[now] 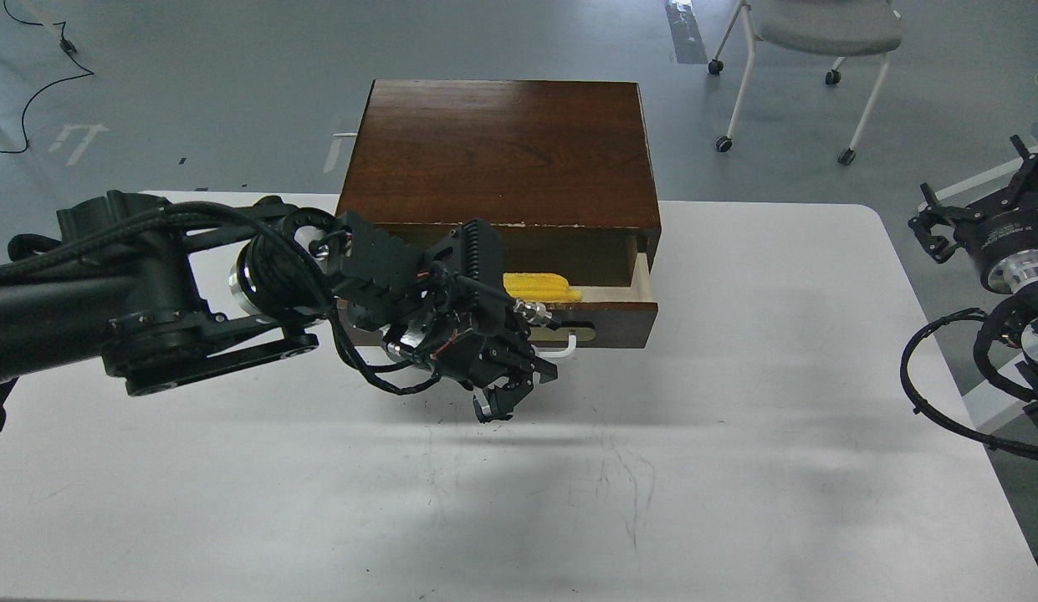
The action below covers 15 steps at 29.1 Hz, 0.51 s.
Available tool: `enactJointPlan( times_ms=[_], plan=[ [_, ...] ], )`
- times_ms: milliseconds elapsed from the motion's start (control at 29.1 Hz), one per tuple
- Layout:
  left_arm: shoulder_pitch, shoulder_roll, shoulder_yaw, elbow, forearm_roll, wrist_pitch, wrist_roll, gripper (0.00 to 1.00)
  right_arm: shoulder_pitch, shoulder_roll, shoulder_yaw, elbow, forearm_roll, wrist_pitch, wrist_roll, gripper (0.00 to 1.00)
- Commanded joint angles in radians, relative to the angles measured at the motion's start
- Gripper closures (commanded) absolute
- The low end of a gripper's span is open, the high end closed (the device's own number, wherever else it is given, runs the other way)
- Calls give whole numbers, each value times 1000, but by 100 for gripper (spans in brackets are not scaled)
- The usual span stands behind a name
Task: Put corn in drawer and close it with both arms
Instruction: 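Bring the left gripper to the front of the open drawer, then push the drawer front with the left gripper into the box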
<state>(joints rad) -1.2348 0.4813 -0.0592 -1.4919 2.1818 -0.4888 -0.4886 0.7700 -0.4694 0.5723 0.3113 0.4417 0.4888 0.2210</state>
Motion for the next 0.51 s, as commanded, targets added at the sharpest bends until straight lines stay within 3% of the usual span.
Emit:
enactJointPlan(
  times_ms=[0, 481],
  plan=[
    [2, 0, -1, 15, 0, 0, 0, 100, 5, 0, -3, 0, 0, 0, 0, 0],
    [-31, 0, 1, 104, 0, 0, 0, 100, 9, 0, -3, 0, 0, 0, 0, 0]
  ],
)
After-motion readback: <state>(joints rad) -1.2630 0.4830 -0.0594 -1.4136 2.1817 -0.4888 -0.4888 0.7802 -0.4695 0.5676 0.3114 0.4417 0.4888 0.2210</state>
